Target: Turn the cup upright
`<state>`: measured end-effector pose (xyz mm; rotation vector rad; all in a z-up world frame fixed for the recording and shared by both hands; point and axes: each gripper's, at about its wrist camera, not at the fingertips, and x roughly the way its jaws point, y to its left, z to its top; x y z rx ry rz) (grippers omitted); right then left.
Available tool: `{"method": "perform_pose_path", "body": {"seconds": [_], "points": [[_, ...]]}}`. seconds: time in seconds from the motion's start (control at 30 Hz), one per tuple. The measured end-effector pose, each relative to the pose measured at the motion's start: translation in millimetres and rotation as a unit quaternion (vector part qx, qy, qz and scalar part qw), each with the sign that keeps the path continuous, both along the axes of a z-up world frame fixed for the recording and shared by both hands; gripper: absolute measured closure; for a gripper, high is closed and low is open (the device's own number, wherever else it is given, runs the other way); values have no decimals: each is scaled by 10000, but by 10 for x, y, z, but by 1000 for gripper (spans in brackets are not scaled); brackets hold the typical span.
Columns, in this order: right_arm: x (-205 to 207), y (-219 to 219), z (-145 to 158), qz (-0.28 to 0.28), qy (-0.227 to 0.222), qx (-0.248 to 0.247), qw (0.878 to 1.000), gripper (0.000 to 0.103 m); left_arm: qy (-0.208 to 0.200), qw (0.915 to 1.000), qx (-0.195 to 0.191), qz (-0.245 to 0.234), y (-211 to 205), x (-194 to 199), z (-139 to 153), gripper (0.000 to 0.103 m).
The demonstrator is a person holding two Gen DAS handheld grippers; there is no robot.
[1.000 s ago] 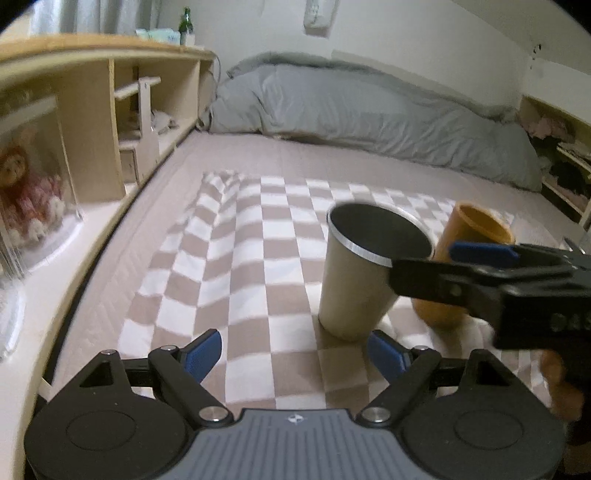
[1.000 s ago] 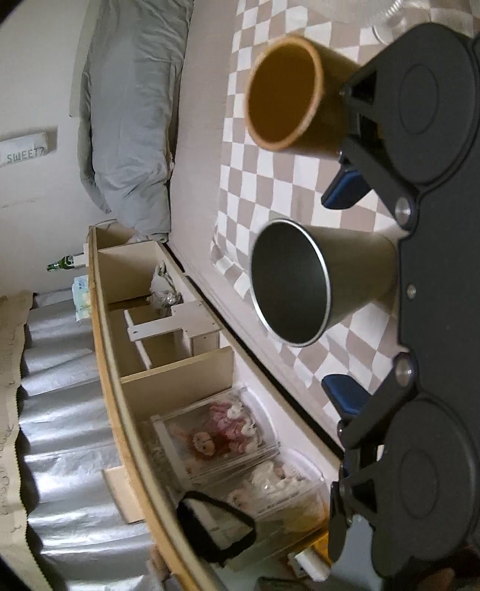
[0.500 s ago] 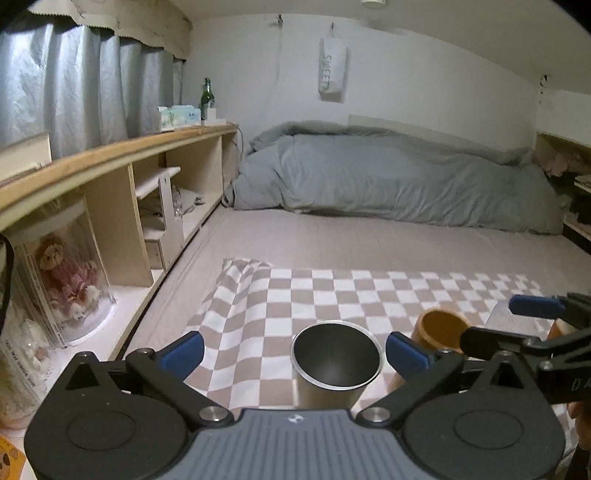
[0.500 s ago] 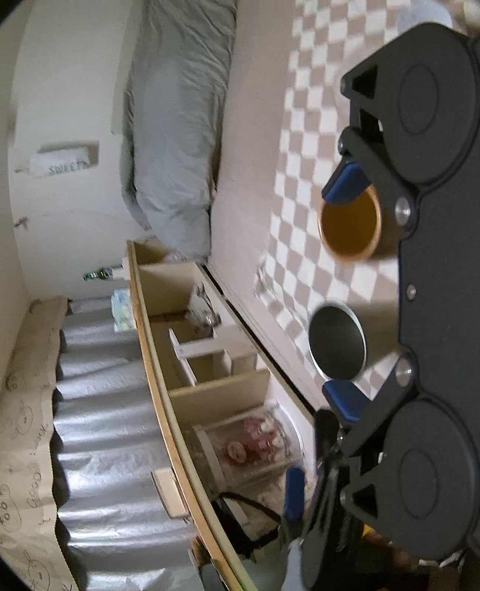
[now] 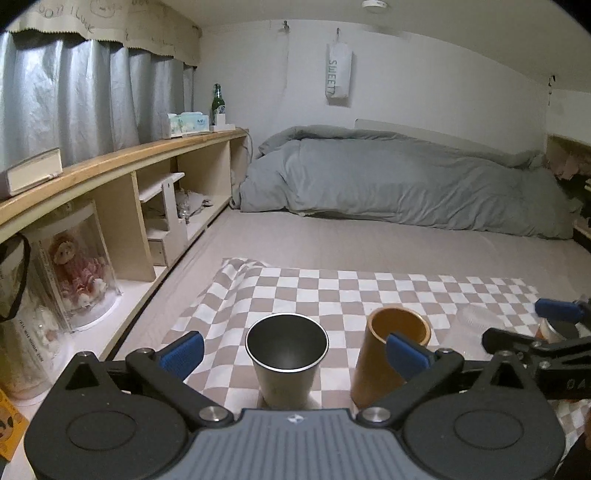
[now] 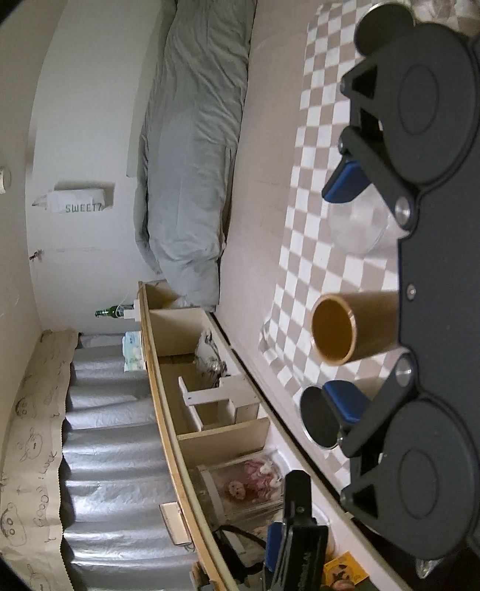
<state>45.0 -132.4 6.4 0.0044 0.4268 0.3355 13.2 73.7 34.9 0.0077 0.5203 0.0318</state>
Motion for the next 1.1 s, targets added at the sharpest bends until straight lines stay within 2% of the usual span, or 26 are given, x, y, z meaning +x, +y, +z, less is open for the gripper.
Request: {"method": "perform_pose_path", "body": {"seconds": [0.17,0.7,1.1], "points": [[-113,-92,-42,-31,46,-160,9999,0,118,9996,-252,76,-100,-111,-90,0],[-303,-239,-212,-216,192,-432,9986,0,166,9999,33,-1,-322,-358,-398,0],[-343,-243,-256,-271,219,-465,9983,0,278,9992,201,194,-308,-363,-457,0]]}}
